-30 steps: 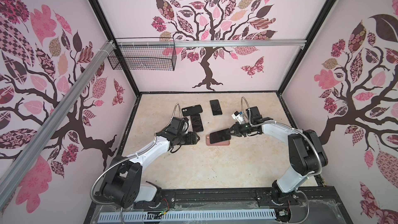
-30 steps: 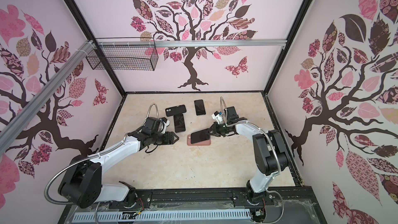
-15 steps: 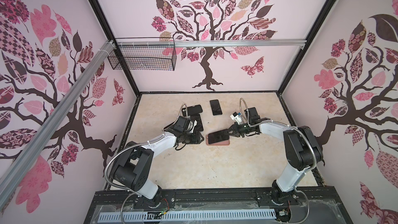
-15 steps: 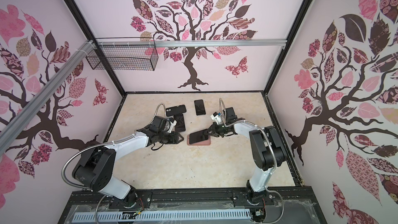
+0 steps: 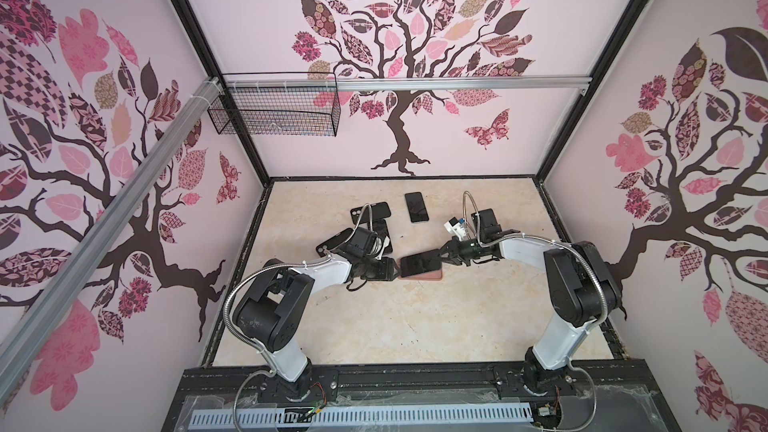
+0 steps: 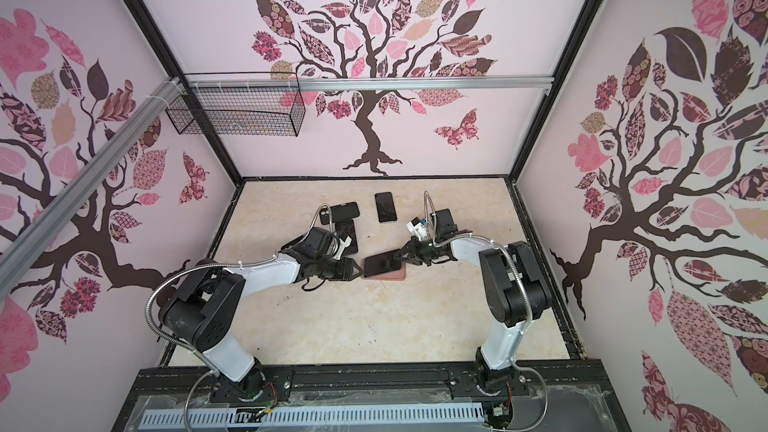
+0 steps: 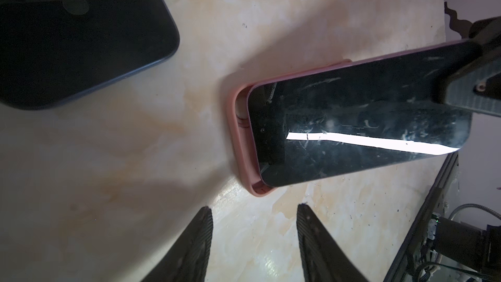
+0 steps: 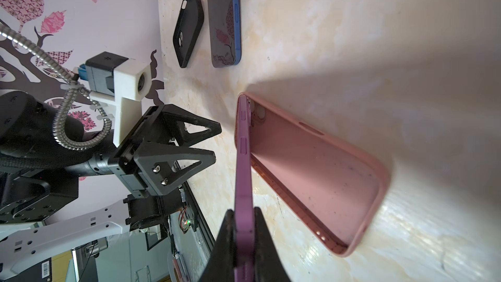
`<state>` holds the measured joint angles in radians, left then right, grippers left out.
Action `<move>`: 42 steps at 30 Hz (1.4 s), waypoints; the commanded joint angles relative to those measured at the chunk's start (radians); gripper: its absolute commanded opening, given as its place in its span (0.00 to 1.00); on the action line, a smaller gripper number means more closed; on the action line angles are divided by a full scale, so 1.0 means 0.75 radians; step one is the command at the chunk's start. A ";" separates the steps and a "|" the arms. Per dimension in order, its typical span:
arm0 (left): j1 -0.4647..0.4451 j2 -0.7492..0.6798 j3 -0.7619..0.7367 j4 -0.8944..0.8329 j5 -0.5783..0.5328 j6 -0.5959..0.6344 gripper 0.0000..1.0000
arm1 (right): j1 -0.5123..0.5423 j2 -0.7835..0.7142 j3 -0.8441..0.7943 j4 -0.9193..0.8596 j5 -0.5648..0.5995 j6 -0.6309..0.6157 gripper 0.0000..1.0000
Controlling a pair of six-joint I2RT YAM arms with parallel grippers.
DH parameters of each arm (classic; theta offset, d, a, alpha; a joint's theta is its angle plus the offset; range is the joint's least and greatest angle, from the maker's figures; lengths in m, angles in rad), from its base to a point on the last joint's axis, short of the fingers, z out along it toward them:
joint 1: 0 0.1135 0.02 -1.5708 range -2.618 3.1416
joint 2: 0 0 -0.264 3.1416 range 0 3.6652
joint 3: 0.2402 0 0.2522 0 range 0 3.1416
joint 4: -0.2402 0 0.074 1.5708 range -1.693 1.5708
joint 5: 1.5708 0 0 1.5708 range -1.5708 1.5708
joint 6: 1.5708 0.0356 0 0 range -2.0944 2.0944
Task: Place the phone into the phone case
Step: 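Lower the phone into the pink case with the right gripper while the left descends, then press the phone into the case with the right gripper while the left pushes its end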
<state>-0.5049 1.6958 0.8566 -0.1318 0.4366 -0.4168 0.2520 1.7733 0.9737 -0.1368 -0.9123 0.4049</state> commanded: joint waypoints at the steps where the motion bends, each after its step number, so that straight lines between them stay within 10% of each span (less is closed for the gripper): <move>1: -0.007 0.015 0.056 0.079 -0.017 0.002 0.52 | -0.005 0.025 -0.011 0.032 -0.044 0.003 0.04; 42: -0.010 0.116 -0.013 0.272 0.015 -0.013 0.35 | 0.101 0.166 0.117 -0.053 0.223 0.010 0.28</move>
<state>-0.5068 1.7786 0.8566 0.0349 0.4385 -0.4271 0.3130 1.8687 1.0241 -0.1646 -0.7460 0.4194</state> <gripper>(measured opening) 0.351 0.281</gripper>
